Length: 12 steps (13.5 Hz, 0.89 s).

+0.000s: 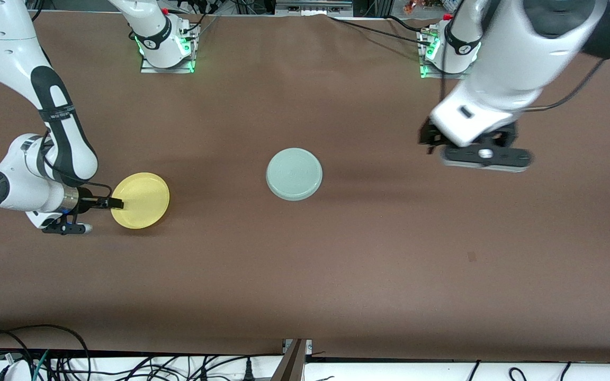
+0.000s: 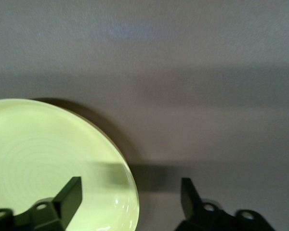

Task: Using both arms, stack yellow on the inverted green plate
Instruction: 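Retract the left gripper while the right gripper grasps the yellow plate rim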

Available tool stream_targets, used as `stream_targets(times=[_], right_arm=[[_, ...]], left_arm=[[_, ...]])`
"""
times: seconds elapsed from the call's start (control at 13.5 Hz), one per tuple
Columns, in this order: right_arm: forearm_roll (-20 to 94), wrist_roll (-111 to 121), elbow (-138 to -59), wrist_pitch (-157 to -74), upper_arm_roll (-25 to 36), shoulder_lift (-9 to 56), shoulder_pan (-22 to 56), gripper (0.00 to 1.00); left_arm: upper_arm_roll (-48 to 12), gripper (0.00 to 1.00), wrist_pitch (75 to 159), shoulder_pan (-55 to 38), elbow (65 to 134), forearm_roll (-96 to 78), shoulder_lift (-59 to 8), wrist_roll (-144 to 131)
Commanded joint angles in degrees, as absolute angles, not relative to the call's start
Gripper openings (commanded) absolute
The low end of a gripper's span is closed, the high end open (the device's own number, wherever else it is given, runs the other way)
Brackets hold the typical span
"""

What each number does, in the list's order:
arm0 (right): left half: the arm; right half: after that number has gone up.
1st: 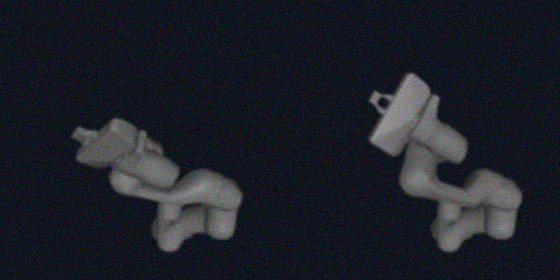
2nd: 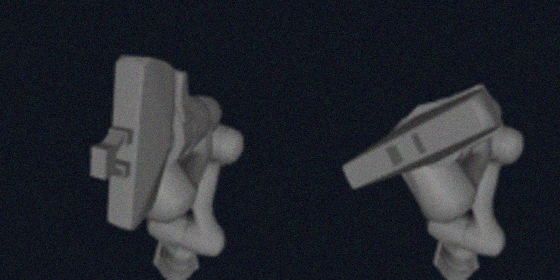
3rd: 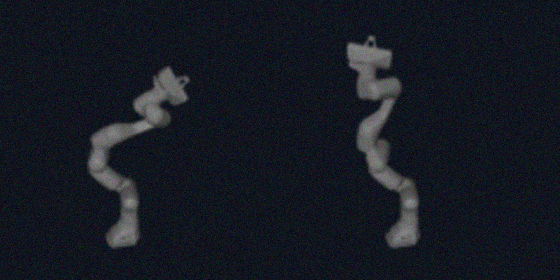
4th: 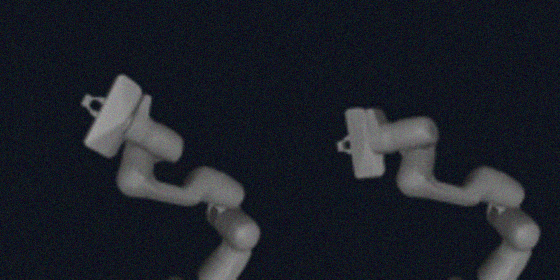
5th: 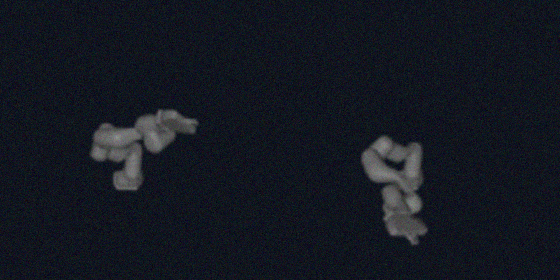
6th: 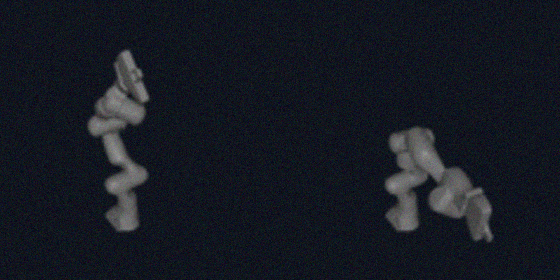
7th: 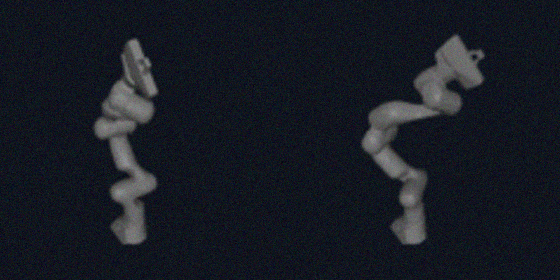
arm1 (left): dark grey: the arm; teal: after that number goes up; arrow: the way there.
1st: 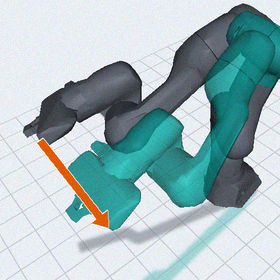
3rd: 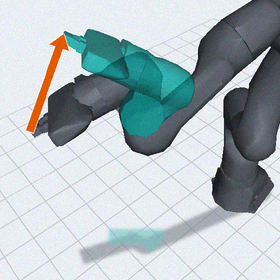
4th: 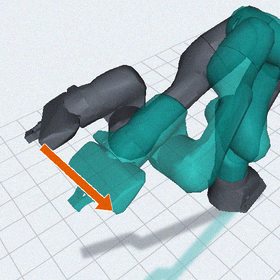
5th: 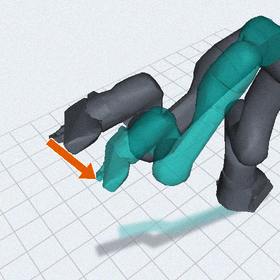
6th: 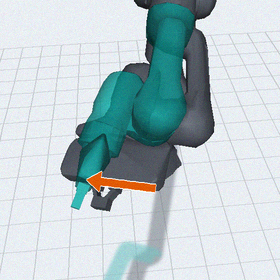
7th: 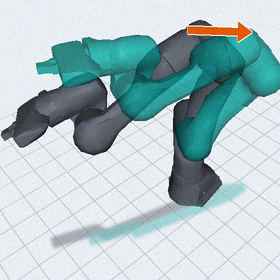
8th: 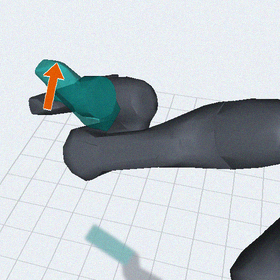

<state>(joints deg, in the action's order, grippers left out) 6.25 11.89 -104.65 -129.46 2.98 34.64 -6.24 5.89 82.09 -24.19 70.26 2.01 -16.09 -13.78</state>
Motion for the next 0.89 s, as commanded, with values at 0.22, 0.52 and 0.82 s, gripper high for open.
stream_targets(times=[0.22,0.52,0.82], right_arm=[[7.29,14.33,-106.26,-130.08,2.11,33.84,-7.03,0.00],[8.95,14.24,-105.74,-129.90,1.67,33.31,-6.94,0.00],[17.20,13.71,-100.83,-120.44,-3.24,30.41,-6.77,0.00]], left_arm=[[1.23,1.00,83.93,-6.88,92.96,-0.35,-0.46,-6.08],[1.23,1.00,87.62,-2.47,101.59,0.26,5.53,-0.54],[1.58,1.00,86.32,-0.62,100.82,0.26,5.46,0.53]])
